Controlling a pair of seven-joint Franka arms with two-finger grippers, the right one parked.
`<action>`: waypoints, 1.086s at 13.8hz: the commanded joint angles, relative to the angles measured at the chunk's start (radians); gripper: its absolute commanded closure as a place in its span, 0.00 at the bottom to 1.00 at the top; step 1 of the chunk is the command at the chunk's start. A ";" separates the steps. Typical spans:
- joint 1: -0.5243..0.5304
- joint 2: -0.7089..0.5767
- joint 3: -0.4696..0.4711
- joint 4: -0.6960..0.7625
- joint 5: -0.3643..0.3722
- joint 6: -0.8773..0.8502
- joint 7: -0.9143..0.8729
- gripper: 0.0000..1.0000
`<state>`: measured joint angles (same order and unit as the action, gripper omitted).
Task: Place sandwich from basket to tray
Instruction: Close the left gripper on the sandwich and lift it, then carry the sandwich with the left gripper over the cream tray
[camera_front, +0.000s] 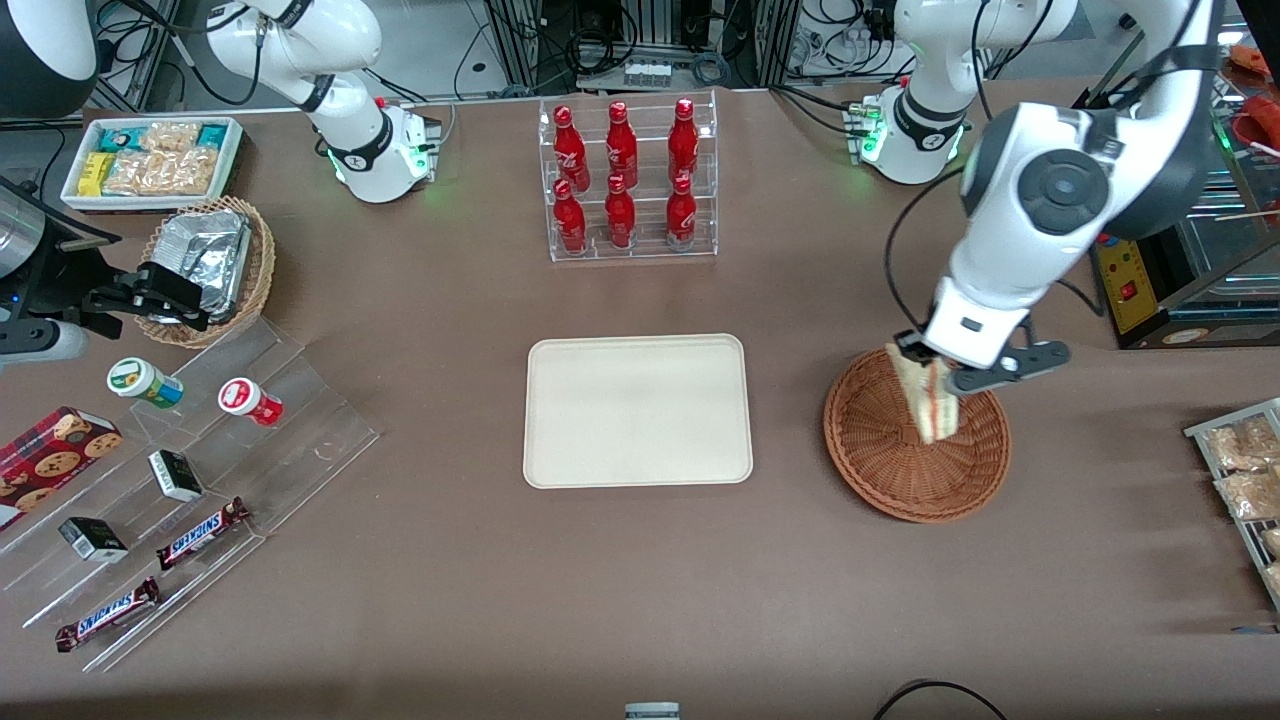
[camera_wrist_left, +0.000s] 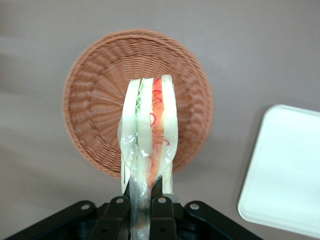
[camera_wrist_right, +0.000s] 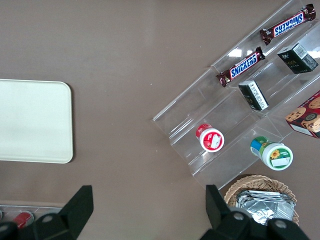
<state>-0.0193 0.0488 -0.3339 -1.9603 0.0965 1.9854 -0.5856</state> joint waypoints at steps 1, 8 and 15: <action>0.010 0.011 -0.077 0.021 0.012 -0.019 0.020 1.00; 0.002 0.098 -0.249 0.099 0.008 -0.013 -0.029 1.00; -0.046 0.274 -0.336 0.144 0.164 0.107 -0.224 1.00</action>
<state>-0.0357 0.2341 -0.6575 -1.8761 0.1774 2.0823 -0.7098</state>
